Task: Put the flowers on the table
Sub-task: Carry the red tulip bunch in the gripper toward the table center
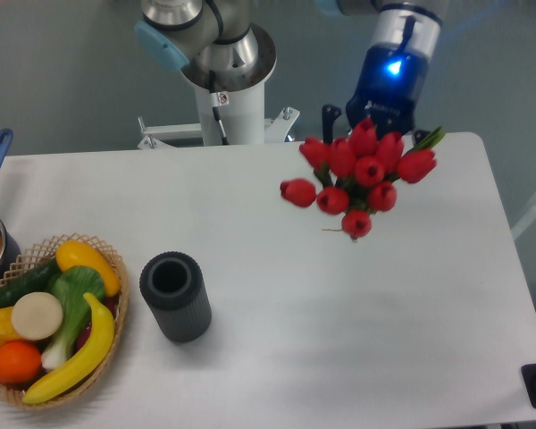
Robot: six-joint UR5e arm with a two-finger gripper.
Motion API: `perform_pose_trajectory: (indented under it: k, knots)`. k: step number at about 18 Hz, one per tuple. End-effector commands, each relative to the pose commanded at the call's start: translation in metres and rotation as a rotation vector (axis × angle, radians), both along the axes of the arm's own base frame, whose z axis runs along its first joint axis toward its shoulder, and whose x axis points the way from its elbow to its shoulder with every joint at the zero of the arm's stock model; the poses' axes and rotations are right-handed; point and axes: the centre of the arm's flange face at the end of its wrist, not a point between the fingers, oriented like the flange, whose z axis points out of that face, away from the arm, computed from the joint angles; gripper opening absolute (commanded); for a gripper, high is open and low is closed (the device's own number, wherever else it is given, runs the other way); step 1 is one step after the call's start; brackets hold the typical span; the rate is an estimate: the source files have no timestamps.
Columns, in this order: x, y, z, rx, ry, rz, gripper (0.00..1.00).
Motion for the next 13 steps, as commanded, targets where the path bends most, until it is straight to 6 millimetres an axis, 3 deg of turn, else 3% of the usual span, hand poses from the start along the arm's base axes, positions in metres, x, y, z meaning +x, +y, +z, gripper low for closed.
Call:
perform_pose_trajectory:
  k: [7, 13]
  knots:
    - [0.006, 0.040, -0.037, -0.205, 0.054, -0.010, 0.48]
    - [0.004, 0.055, -0.060, -0.365, 0.109, 0.005, 0.48]
